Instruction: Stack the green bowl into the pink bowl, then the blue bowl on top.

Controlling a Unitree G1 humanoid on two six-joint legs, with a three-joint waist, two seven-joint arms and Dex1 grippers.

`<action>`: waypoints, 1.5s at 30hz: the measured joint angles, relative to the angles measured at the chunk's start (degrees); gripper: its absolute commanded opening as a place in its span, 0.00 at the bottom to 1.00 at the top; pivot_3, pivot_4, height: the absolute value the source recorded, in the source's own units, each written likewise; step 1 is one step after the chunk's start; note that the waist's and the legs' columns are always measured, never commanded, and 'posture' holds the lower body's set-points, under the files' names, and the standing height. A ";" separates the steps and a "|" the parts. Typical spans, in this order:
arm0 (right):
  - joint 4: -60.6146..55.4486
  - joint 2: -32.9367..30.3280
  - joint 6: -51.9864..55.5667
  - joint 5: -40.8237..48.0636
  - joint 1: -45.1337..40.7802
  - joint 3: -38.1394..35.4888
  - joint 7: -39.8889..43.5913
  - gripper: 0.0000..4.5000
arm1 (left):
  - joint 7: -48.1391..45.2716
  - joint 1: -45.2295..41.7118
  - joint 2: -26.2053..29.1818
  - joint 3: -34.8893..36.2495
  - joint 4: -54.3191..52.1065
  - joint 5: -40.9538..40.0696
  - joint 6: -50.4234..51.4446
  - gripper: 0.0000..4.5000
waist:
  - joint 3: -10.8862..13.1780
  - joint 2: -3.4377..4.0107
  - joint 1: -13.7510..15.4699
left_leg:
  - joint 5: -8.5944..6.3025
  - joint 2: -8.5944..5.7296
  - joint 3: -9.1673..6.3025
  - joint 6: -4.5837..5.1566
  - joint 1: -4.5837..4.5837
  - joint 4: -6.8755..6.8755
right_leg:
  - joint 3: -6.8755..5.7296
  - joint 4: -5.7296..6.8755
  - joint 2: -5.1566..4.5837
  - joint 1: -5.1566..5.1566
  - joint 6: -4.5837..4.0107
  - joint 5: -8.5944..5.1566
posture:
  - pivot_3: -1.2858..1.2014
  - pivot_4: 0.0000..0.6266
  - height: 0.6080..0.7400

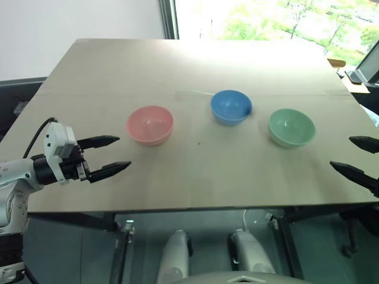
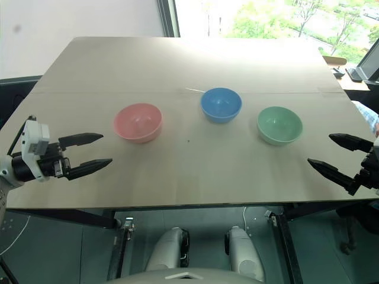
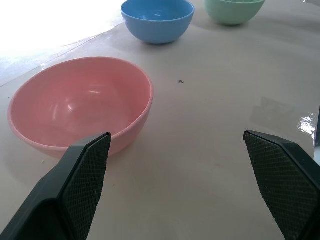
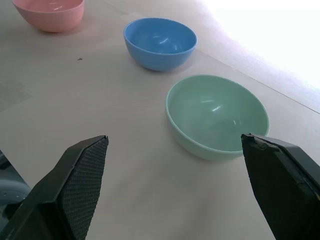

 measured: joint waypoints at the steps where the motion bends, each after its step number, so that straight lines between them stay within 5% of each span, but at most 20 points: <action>1: 0.00 0.00 0.00 0.00 0.00 0.00 0.00 0.99 | 0.00 0.00 0.00 0.00 0.00 0.00 0.00 1.00 | 0.00 0.00 0.00 | 0.00 0.00 0.00 0.00 0.00 0.00 | 0.00 0.00 0.00 0.00 0.00 0.00 | 0.52 0.24 1.00; 13: 2.44 -1.19 -1.09 -0.86 -6.44 5.18 0.19 0.99 | 4.35 -1.62 -0.63 -1.93 -4.10 0.00 2.49 1.00 | 0.00 0.00 -0.03 | 0.00 0.00 -0.01 0.00 -0.02 0.00 | -0.01 0.00 0.00 0.00 0.01 0.01 | 0.52 0.24 1.00; 17: 2.61 0.40 -1.84 -1.46 -14.10 12.98 -0.36 0.99 | 10.40 -4.41 -1.39 -5.71 -8.58 3.44 3.63 1.00 | -0.02 -0.03 -0.14 | 0.00 0.00 -0.02 0.00 0.02 0.02 | -0.01 0.00 0.03 0.04 0.01 0.01 | 0.52 0.24 1.00; 21: 2.32 4.78 -3.19 -3.84 -23.75 26.47 -0.35 0.99 | 18.93 -8.75 1.92 -14.51 -17.28 11.16 11.61 1.00 | -0.01 -0.02 -0.25 | 0.00 0.00 -0.08 0.00 -0.06 0.00 | -0.01 0.01 0.06 -0.01 0.19 0.12 | 0.52 0.24 1.00; 22: 3.19 6.41 -4.41 -6.37 -27.17 31.41 0.04 0.99 | 18.59 -11.43 6.52 -20.15 -18.78 14.77 14.88 1.00 | 0.00 -0.01 -0.20 | 0.00 -0.01 -0.09 0.00 -0.18 -0.02 | -0.04 0.00 0.08 -0.14 0.19 0.12 | 0.52 0.24 1.00; 30: 6.84 10.58 -9.45 -12.75 -33.68 41.49 1.27 0.99 | 18.98 -19.58 9.16 -33.36 -20.76 24.47 22.43 1.00 | 0.04 0.06 0.25 | 0.00 -0.05 -0.07 0.00 -0.22 -0.05 | -0.05 -0.05 0.05 -0.16 0.19 0.12 | 0.52 0.24 1.00; 33: 7.53 11.88 -10.47 -13.71 -34.85 42.51 1.33 1.00 | 19.64 -21.95 7.25 -36.23 -20.30 26.73 22.42 0.81 | 0.04 0.06 0.50 | 0.00 -0.05 -0.09 0.00 -0.22 -0.02 | -0.06 -0.03 0.05 -0.15 0.19 0.13 | 0.52 0.24 1.00; 41: 7.91 12.81 -11.31 -13.64 -35.25 42.78 1.78 1.00 | 20.01 -25.35 4.73 -37.94 -16.38 31.07 19.29 0.05 | 0.04 0.06 1.30 | 0.00 -0.05 -0.08 0.00 -0.21 0.00 | -0.06 0.00 0.06 -0.14 0.19 0.13 | 0.52 0.24 1.00; 45: 7.89 13.45 -11.29 -13.28 -35.23 42.63 1.25 1.00 | 19.31 -25.70 3.56 -38.36 -15.47 31.53 17.93 0.02 | 0.04 0.06 1.37 | 0.00 -0.05 -0.09 0.00 -0.21 0.02 | -0.06 0.01 0.06 -0.14 0.19 0.13 | 0.52 0.24 1.00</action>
